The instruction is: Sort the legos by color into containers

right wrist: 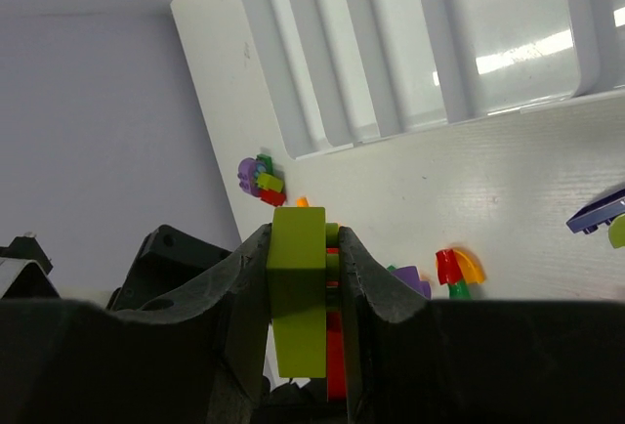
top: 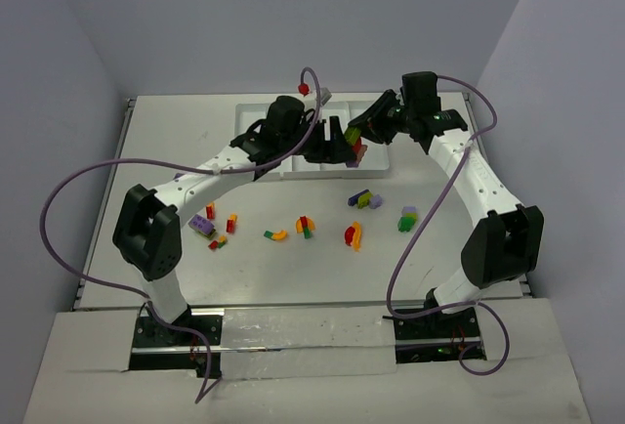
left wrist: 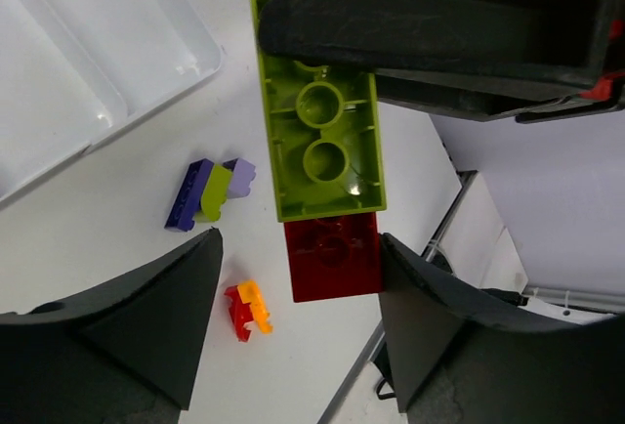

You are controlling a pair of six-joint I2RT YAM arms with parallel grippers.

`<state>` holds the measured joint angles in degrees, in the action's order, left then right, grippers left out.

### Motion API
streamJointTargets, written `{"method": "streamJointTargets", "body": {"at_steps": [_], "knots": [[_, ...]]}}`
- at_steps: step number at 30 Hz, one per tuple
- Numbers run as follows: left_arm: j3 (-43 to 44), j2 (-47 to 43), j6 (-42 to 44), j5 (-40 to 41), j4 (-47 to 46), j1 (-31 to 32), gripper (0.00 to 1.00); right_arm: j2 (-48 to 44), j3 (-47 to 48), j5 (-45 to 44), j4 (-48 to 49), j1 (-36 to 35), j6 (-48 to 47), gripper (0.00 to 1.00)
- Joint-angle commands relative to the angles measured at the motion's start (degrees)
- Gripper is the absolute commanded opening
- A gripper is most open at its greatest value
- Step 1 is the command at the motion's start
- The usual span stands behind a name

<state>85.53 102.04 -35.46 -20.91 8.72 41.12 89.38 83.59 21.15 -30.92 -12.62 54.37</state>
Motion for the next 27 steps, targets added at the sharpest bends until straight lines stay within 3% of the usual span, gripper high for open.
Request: {"method": "streamJointTargets", "body": {"at_steps": [1,9,12,14,19,27], "knots": [[2.86,0.95,-1.88,-1.22,-2.72,0.10,0.68,-1.07,2.43,0.39,0.49,-0.47,0.39,0.00],[2.09,2.02,-5.50,-5.72,-7.04,0.11,0.41,-0.44,1.40,0.47,1.56,-0.56,0.92,0.00],[2.18,2.20,-4.99,-5.56,-6.53,0.10,0.21,-0.18,1.31,0.47,1.65,-0.47,0.92,0.00],[1.85,2.29,-4.97,-5.30,-6.43,0.10,0.02,-0.10,1.15,0.80,2.14,-0.48,1.07,0.00],[-0.13,2.46,-3.68,-4.26,-5.28,0.94,0.00,1.29,0.09,4.00,4.58,-0.35,4.15,0.00],[-2.13,1.68,0.09,4.65,-1.53,2.03,0.00,3.60,0.70,8.71,8.06,1.43,9.69,0.00]]}}
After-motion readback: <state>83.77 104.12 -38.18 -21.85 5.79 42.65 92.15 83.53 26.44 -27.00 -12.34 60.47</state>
